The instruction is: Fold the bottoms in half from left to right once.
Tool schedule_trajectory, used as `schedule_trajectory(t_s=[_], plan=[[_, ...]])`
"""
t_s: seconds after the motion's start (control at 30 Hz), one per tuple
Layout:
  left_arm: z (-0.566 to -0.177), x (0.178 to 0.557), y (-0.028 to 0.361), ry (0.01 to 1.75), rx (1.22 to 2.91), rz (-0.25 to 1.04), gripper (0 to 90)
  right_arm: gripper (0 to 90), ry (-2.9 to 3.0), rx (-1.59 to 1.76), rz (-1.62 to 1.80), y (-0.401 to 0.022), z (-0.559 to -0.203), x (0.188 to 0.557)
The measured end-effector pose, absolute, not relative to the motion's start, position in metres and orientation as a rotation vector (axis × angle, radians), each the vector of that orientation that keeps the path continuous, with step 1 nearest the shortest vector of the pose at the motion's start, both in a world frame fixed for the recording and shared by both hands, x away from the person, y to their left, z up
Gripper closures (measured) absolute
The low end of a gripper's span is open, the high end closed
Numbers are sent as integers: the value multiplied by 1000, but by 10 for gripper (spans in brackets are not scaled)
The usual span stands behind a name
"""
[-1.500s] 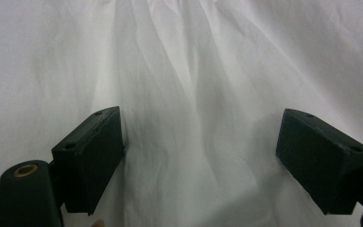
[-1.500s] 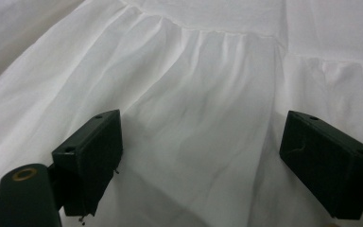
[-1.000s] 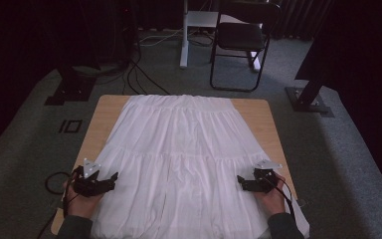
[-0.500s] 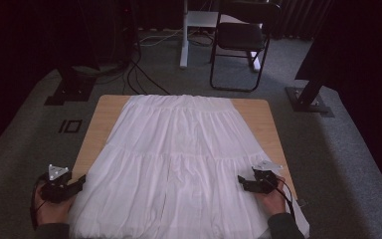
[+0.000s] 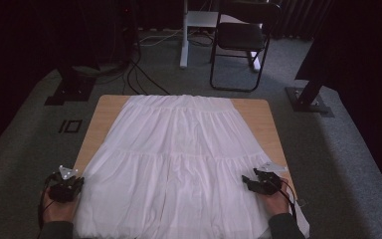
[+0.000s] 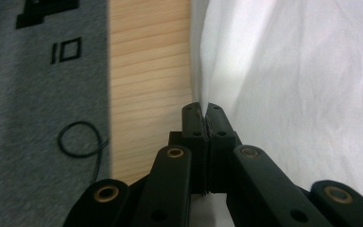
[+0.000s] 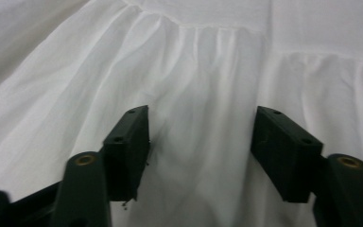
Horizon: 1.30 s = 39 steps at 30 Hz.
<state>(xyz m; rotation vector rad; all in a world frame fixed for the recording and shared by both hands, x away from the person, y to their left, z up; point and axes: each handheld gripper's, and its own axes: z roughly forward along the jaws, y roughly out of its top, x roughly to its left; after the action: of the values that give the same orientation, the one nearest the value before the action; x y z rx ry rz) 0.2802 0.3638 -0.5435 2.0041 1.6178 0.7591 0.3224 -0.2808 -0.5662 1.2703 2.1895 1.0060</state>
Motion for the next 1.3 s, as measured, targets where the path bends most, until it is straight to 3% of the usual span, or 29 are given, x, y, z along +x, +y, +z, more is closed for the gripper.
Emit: schedule_trajectory(t_s=[0.03,0.13,0.17,0.23,0.4,0.53,0.77,1.0,1.13,1.17,1.3], plan=[[-544,280,363,1619,2003,768,882,405,2185,1282,1004,-283,-566,322],[-543,277,362,1583,1974,736,592,449,2187,1302,970,-285,-563,319],[-544,276,362,1575,1966,732,534,444,2174,1283,944,-286,-559,316],[-547,274,362,1569,1968,720,438,435,2082,1264,923,-294,-548,307],[-551,272,363,1548,1952,692,298,331,1926,1428,899,-338,-539,293],[-553,271,365,1549,1929,637,260,275,1948,1531,884,-356,-556,284],[-556,273,360,1545,1941,631,117,218,2012,1532,881,-355,-567,283],[-554,272,357,1549,1961,610,112,229,2030,1521,882,-354,-567,283],[-554,270,355,1513,1990,594,107,190,2033,1510,950,-354,-564,281],[-554,270,355,1511,1991,594,104,140,2058,1506,939,-350,-563,282],[-553,270,353,1517,2006,585,112,141,2095,1480,873,-344,-567,284]])
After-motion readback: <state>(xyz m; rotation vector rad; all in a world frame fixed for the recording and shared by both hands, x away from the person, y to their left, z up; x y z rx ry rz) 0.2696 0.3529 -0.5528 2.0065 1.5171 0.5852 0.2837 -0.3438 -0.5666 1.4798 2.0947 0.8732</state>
